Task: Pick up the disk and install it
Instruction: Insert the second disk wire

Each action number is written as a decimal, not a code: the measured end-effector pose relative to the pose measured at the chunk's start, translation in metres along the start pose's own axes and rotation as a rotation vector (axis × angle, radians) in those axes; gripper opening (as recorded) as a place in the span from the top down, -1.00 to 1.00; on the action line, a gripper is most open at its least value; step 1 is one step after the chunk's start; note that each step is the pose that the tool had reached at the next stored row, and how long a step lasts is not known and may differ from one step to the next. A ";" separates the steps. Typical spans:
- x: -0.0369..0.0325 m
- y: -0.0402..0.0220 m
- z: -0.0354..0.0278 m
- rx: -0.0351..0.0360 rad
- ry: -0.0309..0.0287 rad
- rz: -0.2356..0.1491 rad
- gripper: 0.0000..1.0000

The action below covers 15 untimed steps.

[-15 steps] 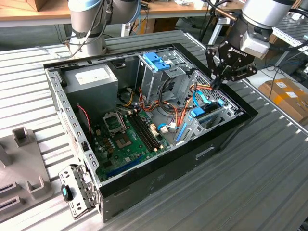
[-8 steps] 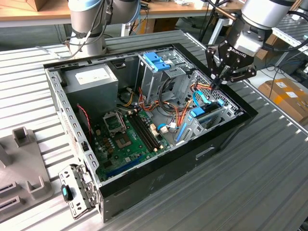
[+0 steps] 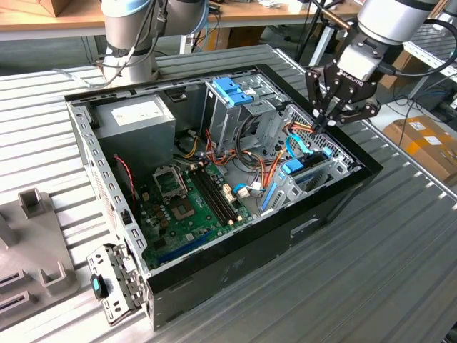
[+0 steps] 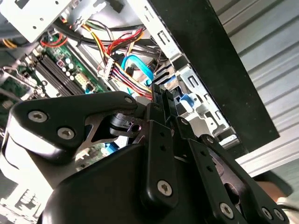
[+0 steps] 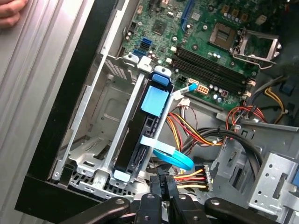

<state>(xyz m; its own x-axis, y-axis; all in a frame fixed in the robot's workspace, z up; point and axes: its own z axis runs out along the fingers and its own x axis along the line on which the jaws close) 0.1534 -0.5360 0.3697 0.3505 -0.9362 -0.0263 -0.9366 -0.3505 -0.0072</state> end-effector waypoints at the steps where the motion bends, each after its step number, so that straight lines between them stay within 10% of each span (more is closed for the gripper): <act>1: 0.0000 0.0000 0.0000 0.0001 0.0001 0.007 0.67; 15: 0.0000 0.0000 0.0000 0.0003 0.0000 0.009 0.67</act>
<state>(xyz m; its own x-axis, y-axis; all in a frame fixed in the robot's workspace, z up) 0.1534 -0.5360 0.3697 0.3419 -0.9394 -0.0263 -0.9397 -0.3418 -0.0072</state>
